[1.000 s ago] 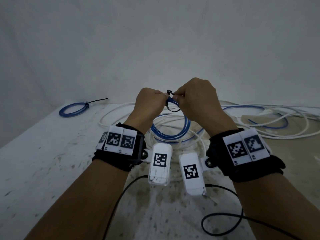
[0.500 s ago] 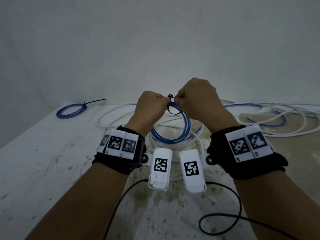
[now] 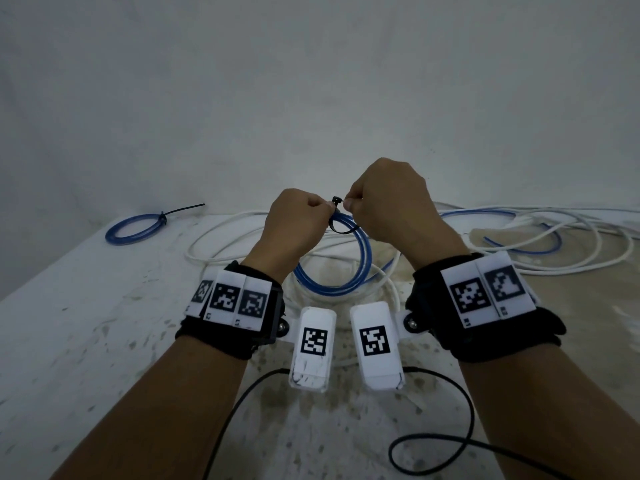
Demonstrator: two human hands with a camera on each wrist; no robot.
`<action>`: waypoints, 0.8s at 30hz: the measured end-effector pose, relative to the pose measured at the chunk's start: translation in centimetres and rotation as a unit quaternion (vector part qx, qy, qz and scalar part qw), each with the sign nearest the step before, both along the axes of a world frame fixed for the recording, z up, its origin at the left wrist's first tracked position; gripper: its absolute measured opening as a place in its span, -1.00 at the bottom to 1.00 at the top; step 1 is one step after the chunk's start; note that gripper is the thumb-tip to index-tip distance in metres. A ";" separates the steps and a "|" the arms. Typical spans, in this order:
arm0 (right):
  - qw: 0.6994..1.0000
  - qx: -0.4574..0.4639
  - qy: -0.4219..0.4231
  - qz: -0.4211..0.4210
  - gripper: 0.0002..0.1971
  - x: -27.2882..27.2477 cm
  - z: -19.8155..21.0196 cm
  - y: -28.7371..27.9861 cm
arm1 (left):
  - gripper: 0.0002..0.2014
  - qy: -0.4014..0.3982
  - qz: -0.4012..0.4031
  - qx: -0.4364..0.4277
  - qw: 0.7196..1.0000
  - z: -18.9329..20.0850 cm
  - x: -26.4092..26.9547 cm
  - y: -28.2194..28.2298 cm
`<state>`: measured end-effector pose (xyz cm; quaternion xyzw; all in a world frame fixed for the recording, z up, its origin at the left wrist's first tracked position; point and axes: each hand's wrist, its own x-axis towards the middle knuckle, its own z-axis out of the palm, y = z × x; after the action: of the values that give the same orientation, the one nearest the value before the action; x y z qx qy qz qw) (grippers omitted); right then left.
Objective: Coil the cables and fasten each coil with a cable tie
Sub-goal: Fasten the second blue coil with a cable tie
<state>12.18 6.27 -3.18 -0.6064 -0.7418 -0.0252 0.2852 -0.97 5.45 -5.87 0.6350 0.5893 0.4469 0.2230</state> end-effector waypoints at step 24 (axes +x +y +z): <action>0.793 -0.311 0.524 0.025 -0.92 1.3 -0.6 -1.2 | -0.74 0.145 -0.114 0.035 0.982 0.4 0.0 -1.7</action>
<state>13.44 5.08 -3.82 -0.5639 -0.4615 0.5356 0.4268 -0.98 3.79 -5.51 0.7636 0.5232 0.3418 0.1623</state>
